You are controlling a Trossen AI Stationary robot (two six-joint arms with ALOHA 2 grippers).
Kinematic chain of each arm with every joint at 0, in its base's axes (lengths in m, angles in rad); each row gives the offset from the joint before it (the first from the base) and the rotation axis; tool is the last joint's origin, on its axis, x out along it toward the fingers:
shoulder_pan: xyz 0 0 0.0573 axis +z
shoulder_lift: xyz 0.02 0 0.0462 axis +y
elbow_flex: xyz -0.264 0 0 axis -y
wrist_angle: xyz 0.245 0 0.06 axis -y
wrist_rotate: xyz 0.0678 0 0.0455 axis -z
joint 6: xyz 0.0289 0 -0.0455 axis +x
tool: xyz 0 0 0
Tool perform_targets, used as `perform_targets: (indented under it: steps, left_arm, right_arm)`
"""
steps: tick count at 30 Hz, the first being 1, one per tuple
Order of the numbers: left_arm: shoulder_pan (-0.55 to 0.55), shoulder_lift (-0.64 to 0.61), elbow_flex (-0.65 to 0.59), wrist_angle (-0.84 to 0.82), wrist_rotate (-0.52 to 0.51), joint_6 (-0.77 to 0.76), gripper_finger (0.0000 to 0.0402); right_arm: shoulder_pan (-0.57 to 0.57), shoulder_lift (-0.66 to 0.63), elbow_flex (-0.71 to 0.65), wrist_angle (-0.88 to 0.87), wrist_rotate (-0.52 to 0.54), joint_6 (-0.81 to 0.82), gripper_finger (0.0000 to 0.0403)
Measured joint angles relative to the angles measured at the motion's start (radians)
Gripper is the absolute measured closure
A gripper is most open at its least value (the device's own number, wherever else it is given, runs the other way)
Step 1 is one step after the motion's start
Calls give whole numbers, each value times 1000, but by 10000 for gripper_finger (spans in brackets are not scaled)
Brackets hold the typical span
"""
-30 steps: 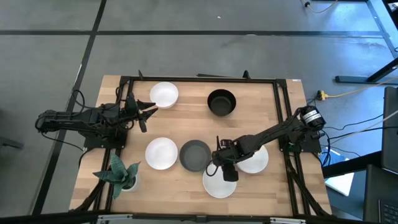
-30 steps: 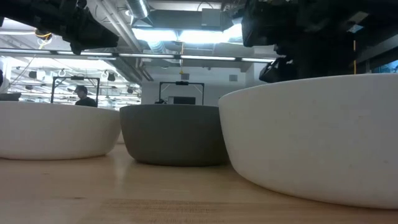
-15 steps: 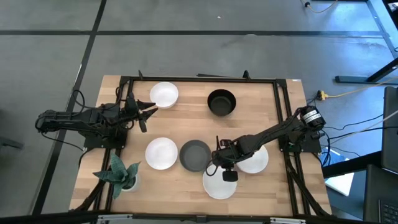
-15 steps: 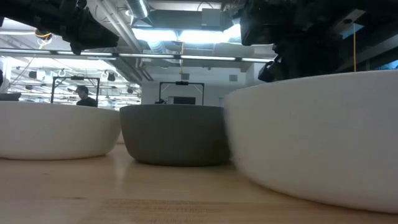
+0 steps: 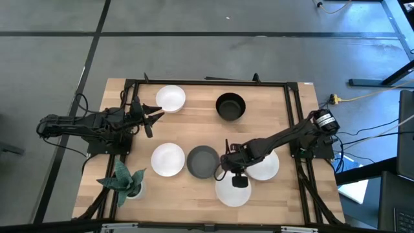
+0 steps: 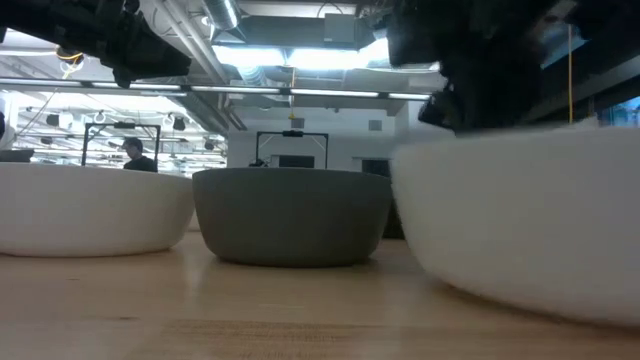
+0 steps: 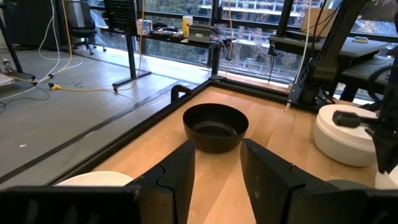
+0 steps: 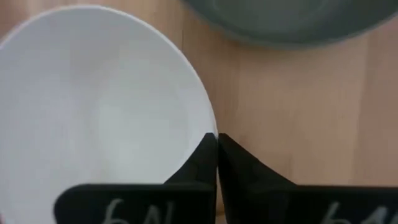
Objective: Nest bowls inside each other
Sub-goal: Stack the white bowl on the white bowl
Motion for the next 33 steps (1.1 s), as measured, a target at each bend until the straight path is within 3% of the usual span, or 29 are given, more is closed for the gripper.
perform_targets:
  steps: [16,25,33]
  left_arm:
    - [0,0,0,0,0,0,278]
    - [0,0,0,7,0,63,278]
    - [0,0,0,7,13,77,278]
  right_arm:
    - [-68,-59,265,-207,29,-71,401]
    - [-70,-105,286,-401,71,60,402]
    - [-42,-222,286,-556,161,196,403]
